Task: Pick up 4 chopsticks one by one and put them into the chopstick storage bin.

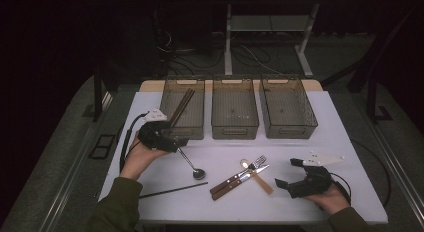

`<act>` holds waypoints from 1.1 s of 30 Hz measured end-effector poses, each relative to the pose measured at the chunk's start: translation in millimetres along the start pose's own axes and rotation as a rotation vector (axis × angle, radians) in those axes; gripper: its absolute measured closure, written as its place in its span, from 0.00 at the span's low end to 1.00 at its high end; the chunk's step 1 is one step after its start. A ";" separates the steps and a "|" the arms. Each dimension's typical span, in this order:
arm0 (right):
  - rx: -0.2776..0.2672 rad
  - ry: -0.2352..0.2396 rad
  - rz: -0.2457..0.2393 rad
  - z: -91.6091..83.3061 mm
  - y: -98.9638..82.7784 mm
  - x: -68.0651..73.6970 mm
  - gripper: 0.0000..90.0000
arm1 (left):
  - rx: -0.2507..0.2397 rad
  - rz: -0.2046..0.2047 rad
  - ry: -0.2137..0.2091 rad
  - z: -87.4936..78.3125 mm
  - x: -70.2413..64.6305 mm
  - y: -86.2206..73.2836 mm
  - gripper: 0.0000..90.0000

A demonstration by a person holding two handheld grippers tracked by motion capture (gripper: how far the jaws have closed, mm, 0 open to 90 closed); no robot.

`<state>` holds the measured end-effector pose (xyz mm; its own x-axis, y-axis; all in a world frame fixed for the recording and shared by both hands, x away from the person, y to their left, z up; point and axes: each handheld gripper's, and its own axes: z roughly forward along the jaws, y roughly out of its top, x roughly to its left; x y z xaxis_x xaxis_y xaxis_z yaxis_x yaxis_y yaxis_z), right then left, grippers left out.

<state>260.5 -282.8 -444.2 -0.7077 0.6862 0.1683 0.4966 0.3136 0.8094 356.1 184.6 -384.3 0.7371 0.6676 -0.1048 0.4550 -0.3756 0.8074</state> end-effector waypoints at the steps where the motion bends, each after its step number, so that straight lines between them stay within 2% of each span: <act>1: -0.001 0.001 0.000 -0.2 0.0 0.1 0.03 | 0.004 0.004 -0.008 -1.7 -2.7 -3.0 0.01; 5: -0.003 -0.001 0.000 -0.7 -0.2 0.2 0.03 | 0.017 0.035 -0.020 -6.8 -15.0 -17.4 0.00; 11: -0.003 -0.001 -0.003 -1.0 -0.3 0.3 0.03 | 0.013 0.047 -0.040 -18.5 -26.5 -34.5 0.01; 15: -0.002 -0.002 -0.002 -1.2 -0.2 0.7 0.03 | 0.018 0.068 -0.025 -25.3 -34.5 -46.4 0.03; 17: -0.002 -0.001 -0.001 -1.4 -0.3 1.1 0.03 | 0.011 0.078 -0.023 -30.0 -37.6 -51.7 0.07; 21: -0.003 -0.002 -0.003 -1.7 -0.3 1.2 0.03 | 0.004 0.071 -0.015 -38.4 -42.5 -61.6 0.17; 28: -0.001 -0.004 -0.003 -1.6 -0.4 0.8 0.03 | 0.028 0.071 -0.069 -49.0 -46.4 -77.8 0.36; 33: 0.000 -0.003 -0.003 -1.6 -0.4 0.8 0.03 | 0.054 0.068 -0.110 -54.2 -44.1 -88.4 0.58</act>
<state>258.9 -283.5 -443.5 -0.7073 0.6875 0.1642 0.4945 0.3153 0.8100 256.3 223.1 -419.5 0.8163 0.5658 -0.1165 0.4263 -0.4538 0.7825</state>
